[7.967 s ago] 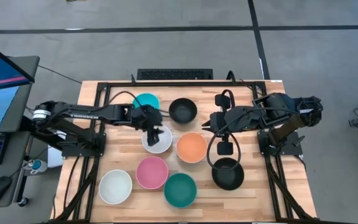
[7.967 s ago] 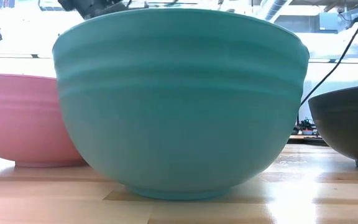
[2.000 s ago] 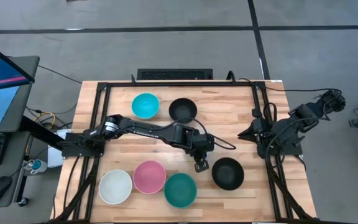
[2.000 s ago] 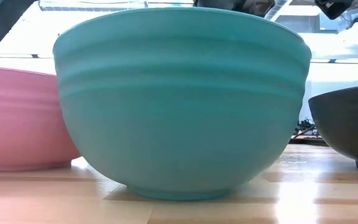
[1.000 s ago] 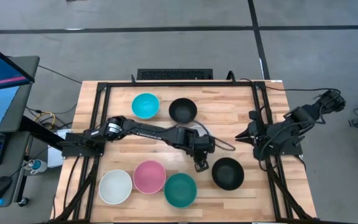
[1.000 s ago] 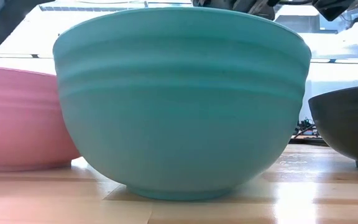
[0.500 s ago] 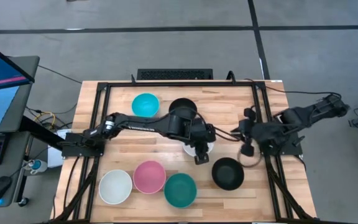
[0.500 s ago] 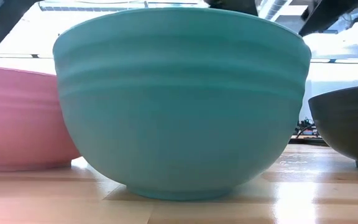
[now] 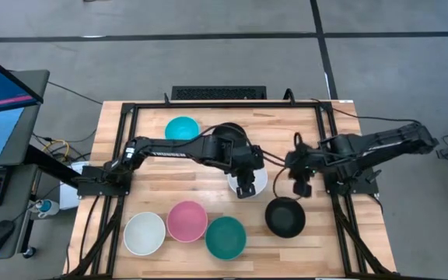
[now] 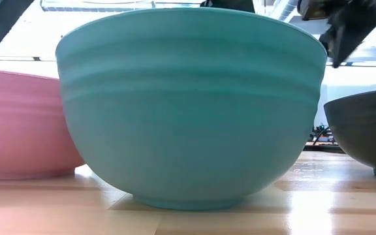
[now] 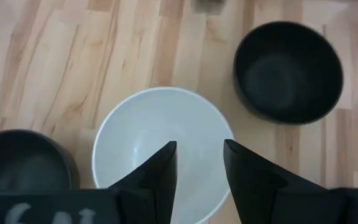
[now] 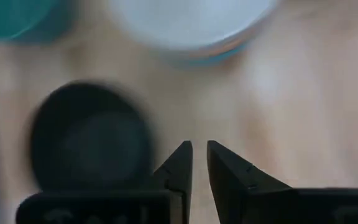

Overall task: Nest bowls inside each other
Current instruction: Stack the bottom black bowl on top of the white bowl

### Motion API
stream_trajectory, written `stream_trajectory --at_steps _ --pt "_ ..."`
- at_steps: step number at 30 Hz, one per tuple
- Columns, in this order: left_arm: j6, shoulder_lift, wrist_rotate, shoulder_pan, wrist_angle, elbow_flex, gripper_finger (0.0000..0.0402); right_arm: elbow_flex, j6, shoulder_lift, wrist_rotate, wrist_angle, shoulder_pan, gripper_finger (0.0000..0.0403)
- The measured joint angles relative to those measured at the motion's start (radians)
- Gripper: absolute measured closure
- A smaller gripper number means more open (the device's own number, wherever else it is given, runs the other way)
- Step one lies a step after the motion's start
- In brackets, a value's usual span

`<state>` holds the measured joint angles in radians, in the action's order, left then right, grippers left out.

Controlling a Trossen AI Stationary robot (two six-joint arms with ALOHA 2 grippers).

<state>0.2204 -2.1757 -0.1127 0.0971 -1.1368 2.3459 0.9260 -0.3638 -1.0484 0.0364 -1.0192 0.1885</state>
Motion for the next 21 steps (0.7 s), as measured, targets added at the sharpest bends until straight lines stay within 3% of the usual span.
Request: stream_trajectory --at_steps 6,16,21 --pt "-0.011 0.000 0.000 -0.002 -0.025 0.000 0.0278 0.000 -0.037 -0.006 0.123 0.003 0.046 0.0313" --pt "-0.002 0.000 0.031 0.005 -0.014 0.000 0.0278 0.000 -0.163 -0.135 0.099 0.003 0.101 0.0197" --pt "-0.017 0.000 0.030 0.024 -0.016 0.000 0.0278 0.000 -0.162 -0.246 0.088 0.008 0.118 0.0172"
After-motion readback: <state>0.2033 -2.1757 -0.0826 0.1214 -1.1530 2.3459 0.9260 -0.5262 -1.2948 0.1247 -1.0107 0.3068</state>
